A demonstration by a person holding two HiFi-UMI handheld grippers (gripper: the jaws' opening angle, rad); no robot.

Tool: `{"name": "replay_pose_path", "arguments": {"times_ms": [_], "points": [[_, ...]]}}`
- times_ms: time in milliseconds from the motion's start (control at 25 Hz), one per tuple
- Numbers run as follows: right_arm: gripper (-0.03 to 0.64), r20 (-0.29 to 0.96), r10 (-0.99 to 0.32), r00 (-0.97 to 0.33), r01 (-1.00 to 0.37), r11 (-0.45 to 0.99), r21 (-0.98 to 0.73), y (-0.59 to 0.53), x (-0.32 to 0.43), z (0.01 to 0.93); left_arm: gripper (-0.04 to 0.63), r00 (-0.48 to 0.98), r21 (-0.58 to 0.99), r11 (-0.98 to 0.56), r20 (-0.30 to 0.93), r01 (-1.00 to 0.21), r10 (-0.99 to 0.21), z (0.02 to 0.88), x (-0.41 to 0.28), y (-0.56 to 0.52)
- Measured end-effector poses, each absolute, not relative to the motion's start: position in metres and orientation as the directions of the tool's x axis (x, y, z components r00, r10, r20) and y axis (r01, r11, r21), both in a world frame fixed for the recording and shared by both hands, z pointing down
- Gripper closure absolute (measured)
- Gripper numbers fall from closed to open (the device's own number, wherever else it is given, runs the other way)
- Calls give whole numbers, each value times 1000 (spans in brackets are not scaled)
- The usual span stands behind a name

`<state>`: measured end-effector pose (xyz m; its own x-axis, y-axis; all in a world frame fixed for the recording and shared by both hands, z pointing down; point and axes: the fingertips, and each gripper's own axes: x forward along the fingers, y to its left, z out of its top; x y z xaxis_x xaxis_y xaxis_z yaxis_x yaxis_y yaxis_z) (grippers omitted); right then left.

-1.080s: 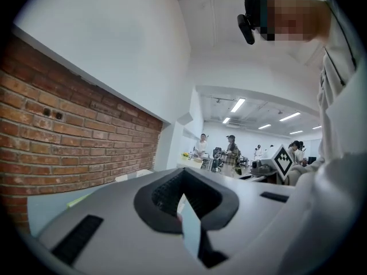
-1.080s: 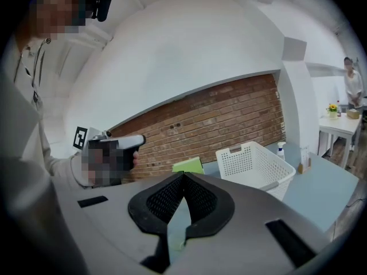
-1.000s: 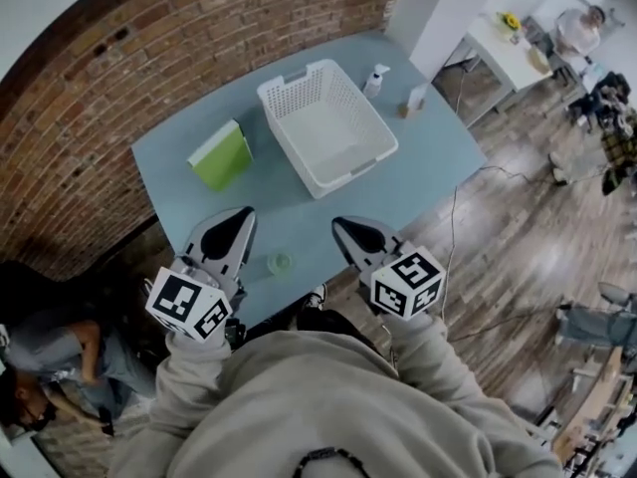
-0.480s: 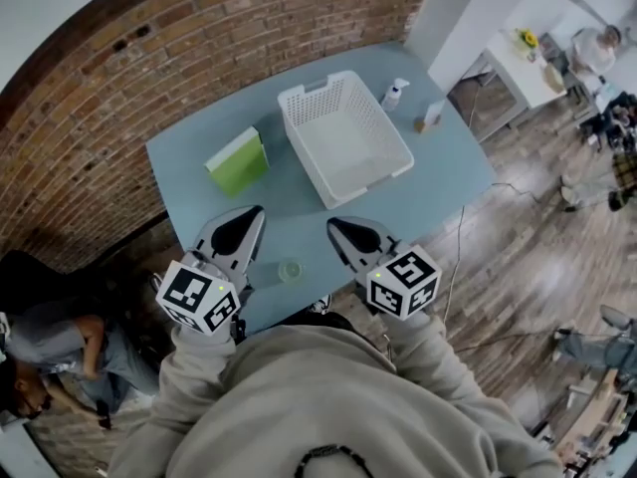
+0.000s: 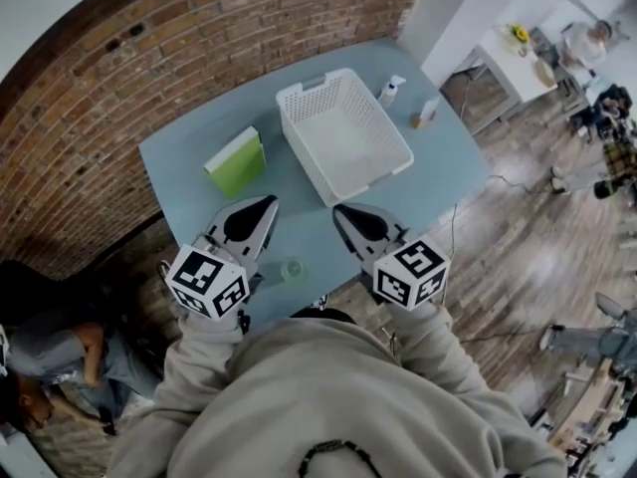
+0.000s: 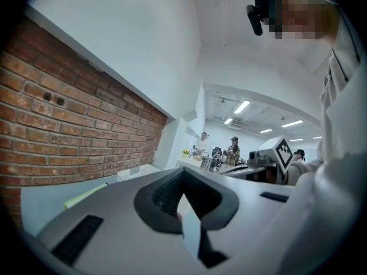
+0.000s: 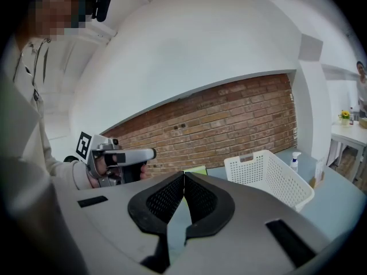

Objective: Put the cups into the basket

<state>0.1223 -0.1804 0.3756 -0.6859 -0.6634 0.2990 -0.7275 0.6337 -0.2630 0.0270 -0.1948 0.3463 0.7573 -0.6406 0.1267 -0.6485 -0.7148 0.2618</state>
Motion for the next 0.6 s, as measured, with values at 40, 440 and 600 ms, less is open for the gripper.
{"name": "replay_pose_path", "arguments": {"times_ms": [40, 440, 600], "points": [[605, 300, -667, -682, -731, 632, -256, -183, 124, 374, 598, 761, 258, -719, 132, -645, -635, 349, 28, -196], [604, 344, -634, -692, -718, 653, -242, -193, 111, 381, 598, 774, 266, -729, 143, -631, -617, 358, 30, -200], [604, 379, -587, -715, -692, 672, -265, -188, 99, 401, 598, 765, 291, -710, 177, -641, -619, 379, 23, -195]]}}
